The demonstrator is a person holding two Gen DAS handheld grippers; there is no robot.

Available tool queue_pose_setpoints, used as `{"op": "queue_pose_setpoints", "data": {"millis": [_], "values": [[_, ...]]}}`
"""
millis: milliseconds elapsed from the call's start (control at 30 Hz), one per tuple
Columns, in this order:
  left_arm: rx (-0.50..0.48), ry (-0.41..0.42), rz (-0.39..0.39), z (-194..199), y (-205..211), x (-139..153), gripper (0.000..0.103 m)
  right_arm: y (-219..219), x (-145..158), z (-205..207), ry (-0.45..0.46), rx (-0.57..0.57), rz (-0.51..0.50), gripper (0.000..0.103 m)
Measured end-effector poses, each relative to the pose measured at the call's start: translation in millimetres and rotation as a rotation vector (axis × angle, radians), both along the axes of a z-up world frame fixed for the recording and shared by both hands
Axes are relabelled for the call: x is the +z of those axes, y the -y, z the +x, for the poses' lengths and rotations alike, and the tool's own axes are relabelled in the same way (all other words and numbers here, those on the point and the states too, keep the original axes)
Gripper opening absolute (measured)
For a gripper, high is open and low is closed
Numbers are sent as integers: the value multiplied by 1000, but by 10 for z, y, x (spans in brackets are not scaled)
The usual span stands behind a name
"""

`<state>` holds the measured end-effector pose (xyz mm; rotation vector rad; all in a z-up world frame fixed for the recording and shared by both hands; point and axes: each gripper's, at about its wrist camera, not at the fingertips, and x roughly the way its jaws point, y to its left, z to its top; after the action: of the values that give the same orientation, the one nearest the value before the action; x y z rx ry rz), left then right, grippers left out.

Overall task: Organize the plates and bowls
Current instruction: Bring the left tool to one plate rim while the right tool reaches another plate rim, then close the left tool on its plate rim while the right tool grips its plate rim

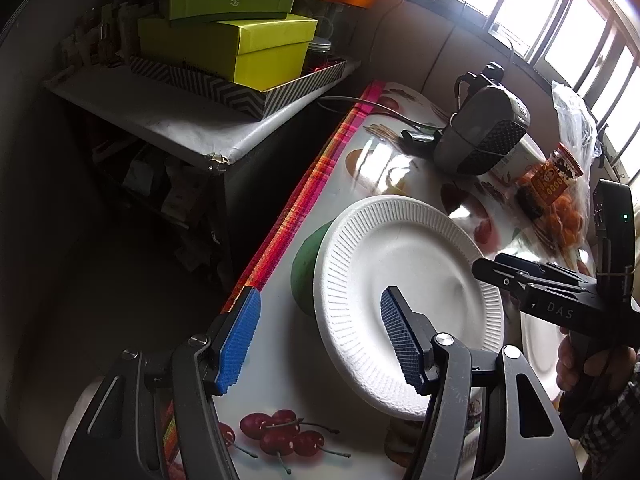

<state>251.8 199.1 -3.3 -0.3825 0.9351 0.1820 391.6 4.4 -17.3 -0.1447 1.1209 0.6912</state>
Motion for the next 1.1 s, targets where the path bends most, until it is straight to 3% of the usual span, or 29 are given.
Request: {"op": "queue_pose_setpoints", "data": {"millis": [367,867,1100], "values": [[3,-40,-19,24,-7,-94,38,1,-7,7,5,-5,-12,41],[6,-51,-16,45,-6,-117,34,21,-1,26,-20,-16,6,40],[-3,-43,-20,58,19,-97,25,-36,13,-20,-32,1,12,24]]}}
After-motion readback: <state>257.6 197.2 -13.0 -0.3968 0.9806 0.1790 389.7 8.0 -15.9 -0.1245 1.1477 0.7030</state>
